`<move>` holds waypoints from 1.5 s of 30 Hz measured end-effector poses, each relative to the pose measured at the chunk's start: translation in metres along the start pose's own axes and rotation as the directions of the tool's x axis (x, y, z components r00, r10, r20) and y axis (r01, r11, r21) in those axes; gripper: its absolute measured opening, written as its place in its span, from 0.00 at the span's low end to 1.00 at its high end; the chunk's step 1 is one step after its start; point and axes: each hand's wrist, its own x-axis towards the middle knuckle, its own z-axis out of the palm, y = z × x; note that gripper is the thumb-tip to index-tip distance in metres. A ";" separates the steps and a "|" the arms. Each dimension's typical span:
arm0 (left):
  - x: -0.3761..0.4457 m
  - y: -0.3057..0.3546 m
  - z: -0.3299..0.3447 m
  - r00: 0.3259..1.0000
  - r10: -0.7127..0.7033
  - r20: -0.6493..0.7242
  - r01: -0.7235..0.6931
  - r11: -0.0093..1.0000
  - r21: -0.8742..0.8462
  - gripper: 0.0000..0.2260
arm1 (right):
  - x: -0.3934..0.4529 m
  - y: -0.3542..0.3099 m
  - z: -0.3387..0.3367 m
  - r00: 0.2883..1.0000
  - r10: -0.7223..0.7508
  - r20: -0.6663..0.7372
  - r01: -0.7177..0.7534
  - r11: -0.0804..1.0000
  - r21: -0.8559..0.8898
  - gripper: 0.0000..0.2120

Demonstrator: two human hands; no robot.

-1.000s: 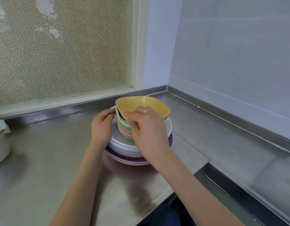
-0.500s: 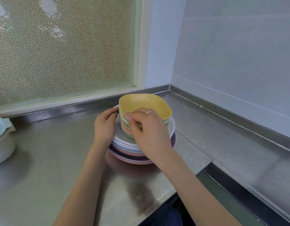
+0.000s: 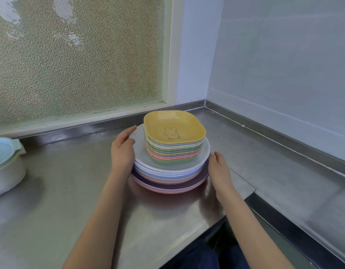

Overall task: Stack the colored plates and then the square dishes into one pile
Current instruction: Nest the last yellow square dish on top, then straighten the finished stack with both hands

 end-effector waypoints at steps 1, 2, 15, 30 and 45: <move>-0.001 -0.002 -0.002 1.000 -0.012 0.006 0.012 1.000 -0.001 0.20 | 0.001 0.004 0.004 1.000 0.001 0.017 -0.001 1.000 0.019 0.21; -0.002 -0.003 -0.002 1.000 -0.021 0.017 0.021 1.000 -0.003 0.20 | 0.000 0.006 0.008 0.999 -0.001 0.033 -0.001 0.999 0.045 0.21; -0.011 -0.007 -0.019 0.994 -0.072 -0.080 0.067 0.996 -0.057 0.20 | 0.006 -0.008 0.048 0.993 -0.018 0.116 -0.019 0.952 0.304 0.27; 0.026 0.006 -0.155 0.907 0.004 -0.420 0.038 0.995 0.092 0.20 | -0.020 -0.052 0.197 0.917 -0.112 0.383 0.005 0.963 0.269 0.24; 0.073 0.001 -0.184 0.929 0.030 -0.369 -0.029 1.000 0.008 0.18 | -0.003 -0.060 0.250 0.926 -0.081 0.370 -0.029 0.959 0.283 0.23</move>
